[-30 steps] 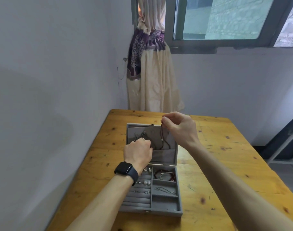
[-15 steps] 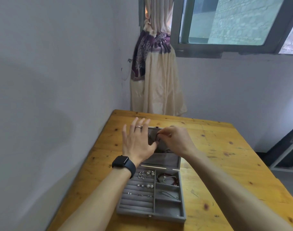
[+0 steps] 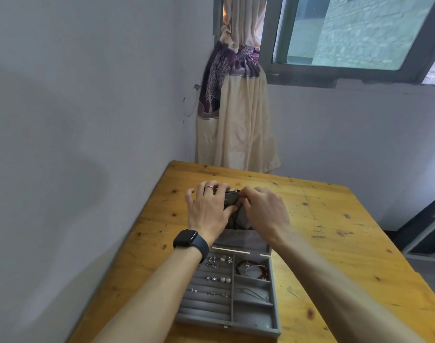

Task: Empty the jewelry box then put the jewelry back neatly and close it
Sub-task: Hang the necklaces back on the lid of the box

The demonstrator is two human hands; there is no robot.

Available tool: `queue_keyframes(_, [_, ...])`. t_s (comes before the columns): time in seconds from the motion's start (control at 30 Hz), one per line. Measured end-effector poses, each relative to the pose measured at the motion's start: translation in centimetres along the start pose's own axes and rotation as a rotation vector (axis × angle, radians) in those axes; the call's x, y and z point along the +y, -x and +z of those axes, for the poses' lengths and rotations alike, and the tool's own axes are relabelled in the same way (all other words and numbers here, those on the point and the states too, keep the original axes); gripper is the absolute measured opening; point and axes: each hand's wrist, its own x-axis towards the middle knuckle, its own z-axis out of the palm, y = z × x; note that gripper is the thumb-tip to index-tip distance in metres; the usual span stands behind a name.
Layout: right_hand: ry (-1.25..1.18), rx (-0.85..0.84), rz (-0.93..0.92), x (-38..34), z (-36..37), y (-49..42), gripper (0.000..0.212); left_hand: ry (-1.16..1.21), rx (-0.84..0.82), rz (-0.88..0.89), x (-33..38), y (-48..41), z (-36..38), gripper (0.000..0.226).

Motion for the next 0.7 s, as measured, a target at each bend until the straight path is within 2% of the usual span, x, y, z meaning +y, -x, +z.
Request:
queue_keyframes(0.33, [-0.097, 0.033, 0.015, 0.6, 0.9, 2.5, 0.022, 0.014, -0.04, 0.048, -0.8, 0.4, 0.0, 0.057])
queue_keyframes(0.5, [-0.177, -0.007, 0.038, 1.9, 0.8, 4.6, 0.023, -0.004, -0.043, 0.065, -0.4, 0.7, -0.4, 0.058])
queue_keyframes(0.7, [-0.344, 0.107, 0.161, 3.9, -1.4, 10.3, 0.019, 0.024, -0.003, 0.133, 1.2, 2.8, -1.2, 0.062])
